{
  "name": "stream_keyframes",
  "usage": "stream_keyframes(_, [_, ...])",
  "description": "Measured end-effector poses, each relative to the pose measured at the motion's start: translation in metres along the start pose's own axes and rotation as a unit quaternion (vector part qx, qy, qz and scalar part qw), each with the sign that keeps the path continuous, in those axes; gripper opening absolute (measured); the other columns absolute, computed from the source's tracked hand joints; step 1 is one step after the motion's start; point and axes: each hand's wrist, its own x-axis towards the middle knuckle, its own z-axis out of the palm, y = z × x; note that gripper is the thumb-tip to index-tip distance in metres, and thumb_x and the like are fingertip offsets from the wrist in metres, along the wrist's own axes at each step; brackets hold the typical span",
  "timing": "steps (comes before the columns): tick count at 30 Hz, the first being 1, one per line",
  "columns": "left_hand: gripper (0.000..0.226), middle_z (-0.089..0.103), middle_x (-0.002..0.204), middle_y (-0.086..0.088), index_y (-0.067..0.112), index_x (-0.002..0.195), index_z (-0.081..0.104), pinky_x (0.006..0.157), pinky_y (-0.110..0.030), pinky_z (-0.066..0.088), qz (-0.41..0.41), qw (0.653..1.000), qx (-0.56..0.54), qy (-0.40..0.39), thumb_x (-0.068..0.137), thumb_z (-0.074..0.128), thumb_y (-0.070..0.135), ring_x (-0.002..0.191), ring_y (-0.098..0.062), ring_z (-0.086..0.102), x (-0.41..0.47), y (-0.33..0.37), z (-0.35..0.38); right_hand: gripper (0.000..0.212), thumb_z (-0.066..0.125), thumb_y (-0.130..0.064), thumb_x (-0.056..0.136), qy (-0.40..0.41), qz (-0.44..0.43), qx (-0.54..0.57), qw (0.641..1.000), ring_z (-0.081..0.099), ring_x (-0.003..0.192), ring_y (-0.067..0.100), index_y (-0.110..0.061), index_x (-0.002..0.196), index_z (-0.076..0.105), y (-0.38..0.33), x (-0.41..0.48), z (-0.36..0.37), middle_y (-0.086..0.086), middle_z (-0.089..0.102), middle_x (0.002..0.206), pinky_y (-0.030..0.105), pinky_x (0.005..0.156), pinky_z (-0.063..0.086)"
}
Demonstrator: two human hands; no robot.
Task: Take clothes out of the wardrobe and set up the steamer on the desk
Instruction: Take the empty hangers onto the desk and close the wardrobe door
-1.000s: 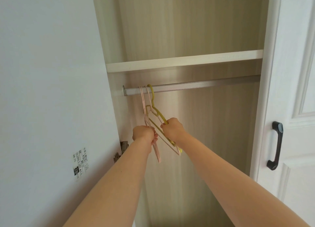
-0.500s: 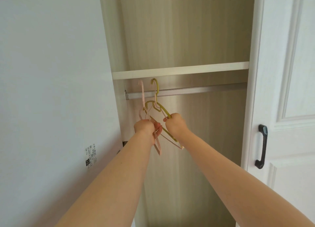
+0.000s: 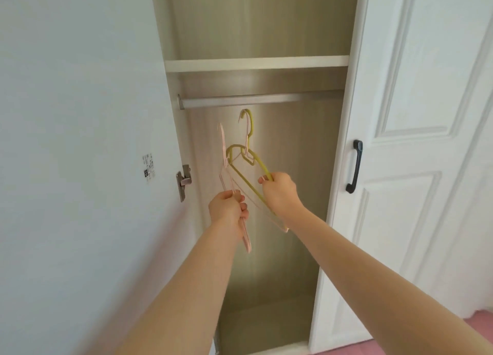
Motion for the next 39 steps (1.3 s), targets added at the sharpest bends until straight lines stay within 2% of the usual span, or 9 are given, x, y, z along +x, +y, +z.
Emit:
stream_keyframes(4, [0.015, 0.051, 0.073, -0.007, 0.0, 0.106, 0.056, 0.037, -0.017, 0.03, -0.008, 1.0, 0.027, -0.005, 0.096, 0.045, -0.004, 0.048, -0.01, 0.038, -0.05, -0.043, -0.024, 0.023, 0.045, -0.016, 0.095, 0.021, 0.055, 0.002, 0.998, 0.053, 0.068, 0.019, 0.0, 0.097, 0.062, 0.04, -0.055, -0.005, 0.009, 0.059, 0.082, 0.038, 0.066, 0.053])
stream_keyframes(7, [0.012, 0.051, 0.073, -0.006, 0.003, 0.101, 0.058, 0.038, -0.017, 0.031, -0.029, 0.999, 0.036, -0.02, 0.097, 0.046, 0.0, 0.048, -0.009, 0.039, -0.087, -0.072, -0.045, 0.023, 0.046, -0.016, 0.094, 0.017, 0.08, -0.008, 0.997, 0.049, 0.062, 0.018, -0.003, 0.082, 0.061, 0.063, -0.109, -0.01, 0.006, 0.055, 0.071, 0.032, 0.058, 0.045])
stream_keyframes(10, [0.011, 0.049, 0.072, -0.005, 0.004, 0.103, 0.056, 0.04, -0.017, 0.031, -0.051, 0.997, 0.03, -0.039, 0.098, 0.046, 0.002, 0.049, -0.008, 0.039, -0.122, -0.098, -0.068, 0.026, 0.048, -0.016, 0.093, 0.016, 0.104, -0.018, 0.994, 0.049, 0.06, 0.02, -0.009, 0.068, 0.056, 0.08, -0.164, -0.017, 0.005, 0.053, 0.066, 0.029, 0.057, 0.041])
stream_keyframes(12, [0.011, 0.048, 0.072, -0.005, 0.003, 0.105, 0.056, 0.039, -0.017, 0.032, -0.073, 0.996, 0.022, -0.056, 0.098, 0.047, 0.003, 0.047, -0.007, 0.04, -0.143, -0.111, -0.087, 0.024, 0.046, -0.012, 0.09, 0.018, 0.128, 0.004, 0.992, 0.048, 0.063, 0.021, 0.003, 0.079, 0.06, 0.09, -0.2, -0.02, 0.009, 0.054, 0.07, 0.033, 0.06, 0.042])
stream_keyframes(14, [0.01, 0.05, 0.073, -0.005, 0.003, 0.103, 0.057, 0.039, -0.017, 0.034, -0.101, 0.992, 0.017, -0.071, 0.097, 0.048, 0.003, 0.048, -0.007, 0.042, -0.164, -0.123, -0.106, 0.024, 0.044, -0.01, 0.089, 0.025, 0.148, 0.019, 0.988, 0.048, 0.064, 0.021, 0.005, 0.09, 0.062, 0.097, -0.238, -0.02, 0.009, 0.056, 0.072, 0.034, 0.06, 0.042])
stream_keyframes(20, [0.011, 0.054, 0.076, -0.01, 0.0, 0.104, 0.058, 0.047, -0.023, 0.042, -0.154, 0.982, 0.048, -0.102, 0.096, 0.052, 0.002, 0.053, -0.013, 0.047, -0.239, -0.15, -0.172, 0.025, 0.041, -0.006, 0.091, 0.057, 0.203, 0.036, 0.977, 0.049, 0.061, 0.014, -0.012, 0.091, 0.065, 0.109, -0.35, -0.008, 0.002, 0.06, 0.076, 0.024, 0.049, 0.038])
stream_keyframes(25, [0.009, 0.053, 0.072, -0.009, 0.001, 0.103, 0.057, 0.045, -0.021, 0.044, -0.202, 0.968, 0.067, -0.132, 0.096, 0.051, 0.0, 0.049, -0.012, 0.049, -0.295, -0.166, -0.237, 0.022, 0.042, -0.005, 0.091, 0.085, 0.23, 0.024, 0.969, 0.049, 0.063, 0.018, -0.005, 0.09, 0.064, 0.117, -0.436, 0.018, 0.005, 0.059, 0.074, 0.032, 0.054, 0.04])
stream_keyframes(34, [0.006, 0.056, 0.074, -0.008, 0.002, 0.098, 0.056, 0.047, -0.022, 0.048, -0.266, 0.949, 0.091, -0.142, 0.094, 0.053, -0.001, 0.055, -0.015, 0.049, -0.381, -0.175, -0.357, 0.025, 0.04, -0.002, 0.091, 0.119, 0.293, 0.042, 0.948, 0.049, 0.056, 0.015, -0.012, 0.088, 0.064, 0.112, -0.583, 0.055, 0.0, 0.058, 0.071, 0.024, 0.042, 0.034])
stream_keyframes(39, [0.007, 0.054, 0.074, -0.009, 0.003, 0.097, 0.055, 0.049, -0.023, 0.051, -0.295, 0.94, 0.092, -0.143, 0.094, 0.052, -0.002, 0.058, -0.016, 0.05, -0.419, -0.184, -0.406, 0.027, 0.041, -0.002, 0.09, 0.113, 0.311, 0.021, 0.943, 0.052, 0.058, 0.015, -0.014, 0.084, 0.063, 0.113, -0.64, 0.068, -0.001, 0.059, 0.07, 0.028, 0.049, 0.04])
